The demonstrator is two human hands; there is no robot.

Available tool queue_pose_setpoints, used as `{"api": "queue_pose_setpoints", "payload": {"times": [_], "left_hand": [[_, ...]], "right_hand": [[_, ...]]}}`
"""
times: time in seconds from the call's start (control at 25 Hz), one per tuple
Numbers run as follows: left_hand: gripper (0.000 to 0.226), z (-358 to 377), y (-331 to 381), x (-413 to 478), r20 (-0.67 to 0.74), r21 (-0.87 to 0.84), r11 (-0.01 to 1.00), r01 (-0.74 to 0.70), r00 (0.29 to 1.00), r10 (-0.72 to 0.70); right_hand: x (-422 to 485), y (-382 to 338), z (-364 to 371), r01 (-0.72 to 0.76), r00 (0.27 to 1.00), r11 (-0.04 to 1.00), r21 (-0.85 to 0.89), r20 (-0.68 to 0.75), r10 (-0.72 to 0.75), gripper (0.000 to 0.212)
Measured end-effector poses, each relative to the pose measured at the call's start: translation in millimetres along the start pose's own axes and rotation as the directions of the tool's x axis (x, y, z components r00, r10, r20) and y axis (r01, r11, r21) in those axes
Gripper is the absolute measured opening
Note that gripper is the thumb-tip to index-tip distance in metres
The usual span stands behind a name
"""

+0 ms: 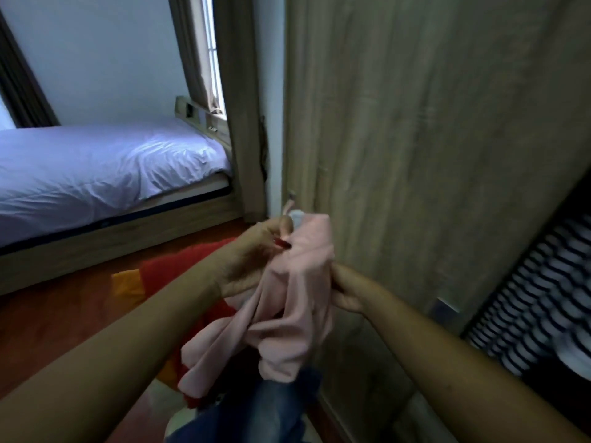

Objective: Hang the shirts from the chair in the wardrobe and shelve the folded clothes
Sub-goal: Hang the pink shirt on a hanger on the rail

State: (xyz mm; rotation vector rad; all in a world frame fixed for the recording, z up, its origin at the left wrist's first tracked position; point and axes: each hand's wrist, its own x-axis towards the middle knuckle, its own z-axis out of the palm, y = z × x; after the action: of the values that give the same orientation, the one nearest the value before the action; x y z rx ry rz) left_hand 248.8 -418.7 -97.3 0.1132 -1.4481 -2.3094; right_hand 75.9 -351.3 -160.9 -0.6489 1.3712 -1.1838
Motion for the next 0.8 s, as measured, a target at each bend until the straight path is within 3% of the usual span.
{"api": "queue_pose_setpoints", "payload": {"times": [0.16, 0.2, 0.28, 0.36, 0.44, 0.52, 0.64, 0.72, 0.8], "left_hand": [[0.02, 72.1, -54.3, 1.6, 0.144, 0.191, 0.973, 0.132, 0.976, -0.161], [0.019, 90.1, -68.9, -0.6, 0.204, 0.24, 0.958, 0.156, 0.957, -0.207], [0.016, 126.2, -99.7, -3.3, 0.326, 0.337, 0.92, 0.198, 0.892, -0.311], [0.016, 163.8, -127.7, -2.8, 0.321, 0.392, 0.888, 0.243, 0.868, -0.379], [0.037, 207.9, -148.7, 4.3, 0.113, 0.394, 0.861, 0.321, 0.913, -0.392], [0.034, 244.9, -164.1, 17.8, -0.034, 0.388, 0.866, 0.314, 0.945, -0.327], [0.025, 292.7, -171.5, 44.0, 0.04, 0.271, 0.922, 0.275, 0.954, -0.296], [0.021, 314.1, -174.3, 65.3, 0.076, 0.126, 0.921, 0.369, 0.922, -0.379], [0.02, 332.8, -179.7, 85.6, 0.135, 0.091, 0.884, 0.459, 0.873, -0.468]], "right_hand": [[-100.7, 17.0, -52.8, 0.199, 0.966, 0.961, -0.195, -0.127, -0.226, 0.022], [-122.7, 21.1, -72.8, 0.301, 0.927, 0.93, -0.211, -0.166, -0.338, 0.015], [-172.1, 25.5, -112.0, 0.468, 0.809, 0.845, -0.259, -0.26, -0.528, 0.02], [-215.4, 25.8, -143.9, 0.552, 0.703, 0.772, -0.315, -0.32, -0.635, 0.023], [-259.8, 23.6, -169.8, 0.576, 0.639, 0.728, -0.372, -0.35, -0.685, 0.024], [-295.7, 21.8, -194.0, 0.587, 0.595, 0.712, -0.384, -0.391, -0.702, 0.025], [-345.3, 11.1, -218.7, 0.596, 0.551, 0.722, -0.35, -0.475, -0.686, 0.024], [-372.7, 5.6, -230.6, 0.622, 0.543, 0.724, -0.296, -0.503, -0.672, 0.023], [-397.8, 1.8, -242.8, 0.634, 0.547, 0.736, -0.237, -0.535, -0.644, 0.024]]}}
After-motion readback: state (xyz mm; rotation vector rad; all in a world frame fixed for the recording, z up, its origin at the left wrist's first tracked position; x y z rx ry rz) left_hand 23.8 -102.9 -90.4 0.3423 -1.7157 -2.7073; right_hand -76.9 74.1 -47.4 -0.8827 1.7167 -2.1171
